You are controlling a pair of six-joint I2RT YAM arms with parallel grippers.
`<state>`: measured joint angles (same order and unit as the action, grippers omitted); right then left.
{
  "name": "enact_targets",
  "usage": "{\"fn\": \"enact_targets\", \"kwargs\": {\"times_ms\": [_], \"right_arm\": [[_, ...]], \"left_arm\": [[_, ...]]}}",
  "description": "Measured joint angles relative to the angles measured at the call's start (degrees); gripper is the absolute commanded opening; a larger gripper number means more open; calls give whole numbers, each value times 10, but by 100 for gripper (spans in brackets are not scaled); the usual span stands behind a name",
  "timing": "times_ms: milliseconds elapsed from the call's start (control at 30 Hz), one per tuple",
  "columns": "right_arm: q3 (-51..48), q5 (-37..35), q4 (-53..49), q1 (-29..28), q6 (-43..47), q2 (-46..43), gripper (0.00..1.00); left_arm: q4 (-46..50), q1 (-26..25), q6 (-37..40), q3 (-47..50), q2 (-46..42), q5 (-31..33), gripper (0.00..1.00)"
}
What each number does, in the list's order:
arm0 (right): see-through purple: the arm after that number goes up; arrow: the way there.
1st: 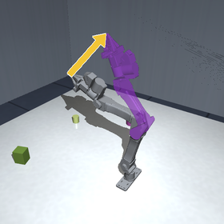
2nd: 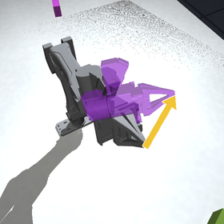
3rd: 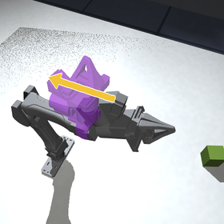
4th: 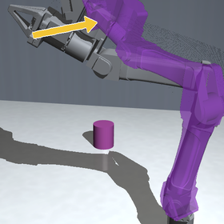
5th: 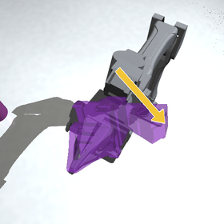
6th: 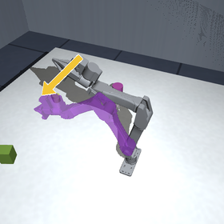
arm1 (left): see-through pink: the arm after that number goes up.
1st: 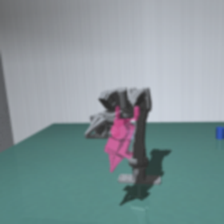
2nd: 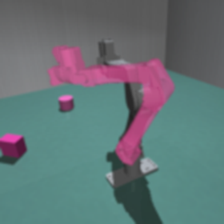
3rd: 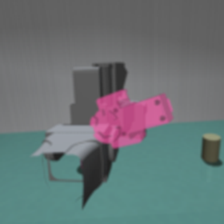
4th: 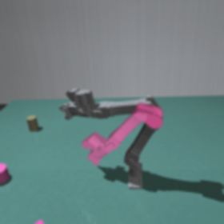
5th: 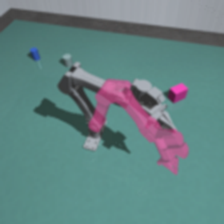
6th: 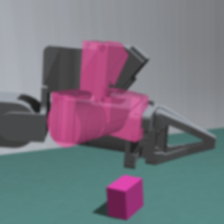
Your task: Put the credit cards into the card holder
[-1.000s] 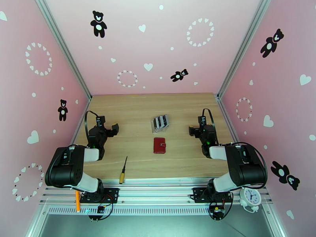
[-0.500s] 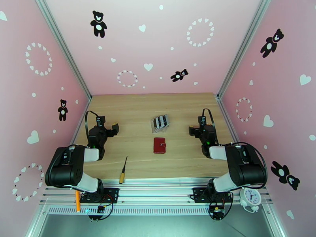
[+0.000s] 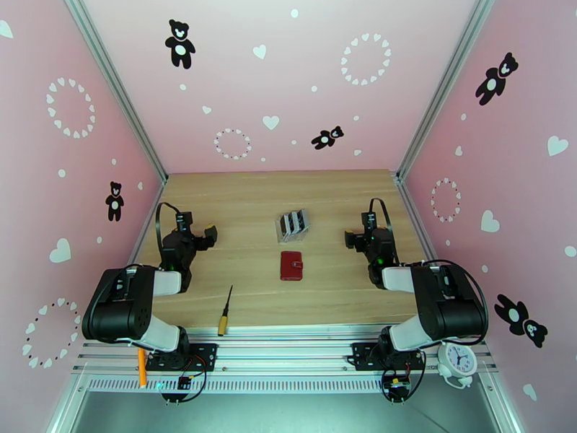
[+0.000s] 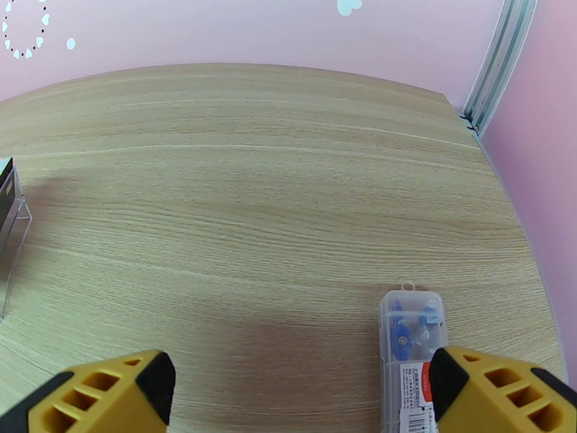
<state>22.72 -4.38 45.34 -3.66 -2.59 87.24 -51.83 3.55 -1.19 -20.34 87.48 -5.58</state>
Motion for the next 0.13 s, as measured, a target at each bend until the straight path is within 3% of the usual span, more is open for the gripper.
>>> {"fn": "enact_targets", "kwargs": {"times_ms": [133], "right_arm": [[0, 0, 0, 0, 0, 0, 99]], "left_arm": [[0, 0, 1, 0, 0, 0, 98]]}}
